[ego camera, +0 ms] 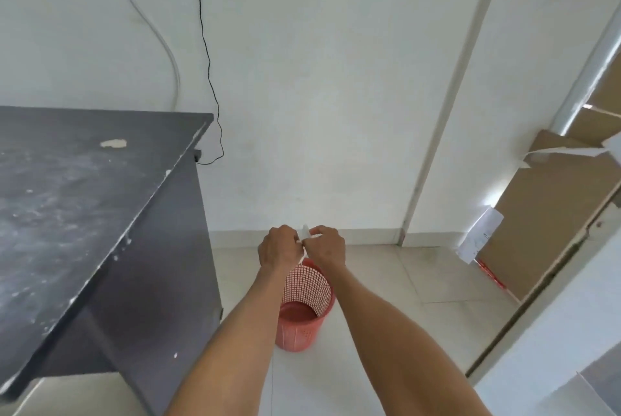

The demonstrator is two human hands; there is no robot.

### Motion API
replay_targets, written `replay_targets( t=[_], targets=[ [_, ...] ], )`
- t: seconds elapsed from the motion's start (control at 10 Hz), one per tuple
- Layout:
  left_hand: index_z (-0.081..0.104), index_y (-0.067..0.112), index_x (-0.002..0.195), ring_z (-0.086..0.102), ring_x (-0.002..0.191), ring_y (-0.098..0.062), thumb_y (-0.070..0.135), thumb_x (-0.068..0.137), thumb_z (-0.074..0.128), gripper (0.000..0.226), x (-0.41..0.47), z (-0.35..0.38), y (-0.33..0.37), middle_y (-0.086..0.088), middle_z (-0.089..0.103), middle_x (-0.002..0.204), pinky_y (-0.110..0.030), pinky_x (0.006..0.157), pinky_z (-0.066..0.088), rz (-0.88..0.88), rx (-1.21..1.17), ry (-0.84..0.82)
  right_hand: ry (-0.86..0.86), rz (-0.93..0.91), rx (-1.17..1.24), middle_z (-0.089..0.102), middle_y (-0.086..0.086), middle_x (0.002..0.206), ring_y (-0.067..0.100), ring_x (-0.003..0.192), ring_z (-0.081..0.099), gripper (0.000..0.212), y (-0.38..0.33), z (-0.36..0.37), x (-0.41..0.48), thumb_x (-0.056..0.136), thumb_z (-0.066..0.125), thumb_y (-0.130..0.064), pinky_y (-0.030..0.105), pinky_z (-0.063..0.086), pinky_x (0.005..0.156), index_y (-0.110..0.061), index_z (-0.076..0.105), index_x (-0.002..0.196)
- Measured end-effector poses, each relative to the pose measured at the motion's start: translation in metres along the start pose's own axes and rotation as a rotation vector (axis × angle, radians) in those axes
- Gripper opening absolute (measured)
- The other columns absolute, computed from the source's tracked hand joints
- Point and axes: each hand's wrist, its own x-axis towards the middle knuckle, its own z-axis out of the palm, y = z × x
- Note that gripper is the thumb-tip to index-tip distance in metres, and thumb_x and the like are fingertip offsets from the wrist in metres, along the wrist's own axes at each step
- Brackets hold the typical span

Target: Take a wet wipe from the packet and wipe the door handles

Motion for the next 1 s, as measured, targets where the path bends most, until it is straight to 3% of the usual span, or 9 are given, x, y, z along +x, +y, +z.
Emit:
replay_targets(
  t=[0.1,0.2,0.3,0.4,0.5,0.7,0.8,0.9,1.0],
  targets=[
    [0.074,0.016,0.089,0.068,0.092,-0.03,0.021,0.084,0.057,0.018,0.001,0.063,-0.036,-0.006,0.073,0.096,-0.034,0.073,0.053,0.001,0.022,-0.004,-0.023,-0.014,0.006,0.07,0.004,0.115,0.02,0.109,0.063,0.028,0.056,0.049,0.017,0.082,0.062,-0.015,0.019,0.042,0.087,-0.013,0.07,0.109],
    [0.063,0.017,0.067,0.062,0.076,-0.026,0.014,0.084,0.051,0.022,-0.002,0.113,-0.06,0.001,0.065,0.073,-0.025,0.056,0.043,0.021,0.023,-0.017,-0.041,-0.004,0.017,0.072,0.002,0.109,0.018,0.103,0.066,0.027,0.103,0.089,0.029,0.082,0.061,-0.008,0.014,0.043,0.083,-0.011,0.072,0.106],
    [0.045,0.019,0.054,0.051,0.063,-0.019,0.009,0.086,0.048,0.034,-0.001,0.158,-0.081,0.005,0.05,0.057,-0.024,0.046,0.033,-0.001,0.027,-0.027,-0.019,0.003,0.065,0.074,0.007,0.095,0.019,0.085,0.066,0.017,0.139,0.117,0.041,0.089,0.059,-0.011,0.029,0.052,0.08,-0.005,0.073,0.096],
    [0.065,0.016,0.074,0.062,0.072,-0.02,0.009,0.085,0.056,0.015,0.002,0.19,-0.095,-0.002,0.07,0.081,-0.03,0.057,0.049,-0.035,0.012,-0.049,-0.049,0.022,0.016,0.071,0.007,0.107,0.021,0.1,0.064,0.021,0.165,0.136,0.043,0.093,0.055,-0.01,0.025,0.047,0.081,-0.005,0.069,0.108],
    [0.065,0.015,0.102,0.066,0.088,-0.018,0.019,0.089,0.062,0.013,-0.004,0.205,-0.101,-0.001,0.07,0.101,-0.026,0.068,0.054,-0.034,-0.005,-0.07,-0.099,0.047,-0.049,0.066,0.009,0.119,0.022,0.109,0.062,0.033,0.179,0.148,0.044,0.089,0.055,0.0,0.025,0.048,0.084,-0.005,0.063,0.121],
    [0.048,0.015,0.135,0.06,0.117,-0.021,0.026,0.092,0.061,0.047,-0.008,0.212,-0.099,-0.002,0.058,0.133,-0.03,0.093,0.052,-0.038,-0.035,-0.121,-0.098,0.125,-0.071,0.064,0.006,0.102,0.024,0.102,0.064,0.027,0.184,0.15,0.043,0.081,0.061,0.003,0.034,0.056,0.088,-0.001,0.065,0.107],
    [0.048,0.016,0.136,0.06,0.117,-0.022,0.027,0.093,0.06,0.047,-0.008,0.207,-0.094,-0.002,0.058,0.133,-0.032,0.092,0.052,-0.031,-0.019,-0.12,-0.113,0.098,-0.076,0.06,0.01,0.131,0.024,0.121,0.056,0.047,0.179,0.141,0.04,0.086,0.057,0.003,0.029,0.047,0.098,-0.003,0.055,0.132],
    [0.053,0.016,0.131,0.062,0.112,-0.023,0.026,0.093,0.059,0.039,-0.008,0.196,-0.086,-0.003,0.061,0.129,-0.033,0.089,0.054,-0.016,-0.019,-0.081,-0.107,0.073,-0.062,0.056,0.009,0.137,0.023,0.125,0.053,0.05,0.169,0.13,0.034,0.086,0.054,0.002,0.029,0.044,0.101,-0.006,0.052,0.135],
    [0.054,0.015,0.129,0.061,0.113,-0.023,0.024,0.093,0.059,0.037,-0.007,0.179,-0.074,-0.003,0.061,0.128,-0.032,0.087,0.054,-0.011,-0.021,-0.064,-0.042,0.079,-0.046,0.061,0.009,0.13,0.022,0.118,0.058,0.047,0.153,0.11,0.029,0.084,0.053,0.001,0.025,0.046,0.096,-0.006,0.057,0.131]
  ],
)
